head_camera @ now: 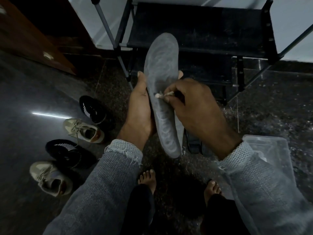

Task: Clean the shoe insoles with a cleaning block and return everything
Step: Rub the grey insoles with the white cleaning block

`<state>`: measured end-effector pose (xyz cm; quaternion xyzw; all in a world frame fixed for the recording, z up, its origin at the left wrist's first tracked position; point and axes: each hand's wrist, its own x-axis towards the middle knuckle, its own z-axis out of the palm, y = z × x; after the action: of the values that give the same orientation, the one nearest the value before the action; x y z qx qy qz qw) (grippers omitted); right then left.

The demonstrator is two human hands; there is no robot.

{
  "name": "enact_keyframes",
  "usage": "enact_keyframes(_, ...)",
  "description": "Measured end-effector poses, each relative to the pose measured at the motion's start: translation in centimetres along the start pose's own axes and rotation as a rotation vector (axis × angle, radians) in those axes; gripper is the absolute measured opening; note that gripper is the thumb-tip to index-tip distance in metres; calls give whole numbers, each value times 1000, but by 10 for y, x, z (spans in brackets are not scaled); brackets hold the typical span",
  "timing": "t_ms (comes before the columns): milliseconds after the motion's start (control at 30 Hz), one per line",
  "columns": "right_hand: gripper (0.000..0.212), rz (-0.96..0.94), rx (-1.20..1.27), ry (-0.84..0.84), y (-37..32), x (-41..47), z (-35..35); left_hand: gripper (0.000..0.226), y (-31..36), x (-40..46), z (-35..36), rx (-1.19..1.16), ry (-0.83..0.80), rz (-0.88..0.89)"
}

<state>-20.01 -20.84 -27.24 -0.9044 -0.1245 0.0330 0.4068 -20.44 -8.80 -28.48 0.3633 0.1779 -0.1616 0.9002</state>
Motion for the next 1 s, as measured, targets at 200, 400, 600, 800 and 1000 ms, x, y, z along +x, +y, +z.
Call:
enact_keyframes(200, 5, -87, 173, -295, -8, -3, -8, 72, 6, 3, -3, -53, -45, 4)
enact_keyframes(400, 6, -16, 83, 65, -8, -3, 5, 74, -1, 1, 0, -65, -95, -28)
enact_keyframes(600, 5, -100, 184, -297, -14, -6, -7, 75, 5, 3, -5, -87, -55, 17)
enact_keyframes(800, 7, -46, 28, 47, -8, -4, 8, 76, 0, 2, -3, -54, -49, -16)
enact_keyframes(1000, 5, -115, 151, -227, -10, -3, -6, 72, 4, 4, -9, -52, -24, 17)
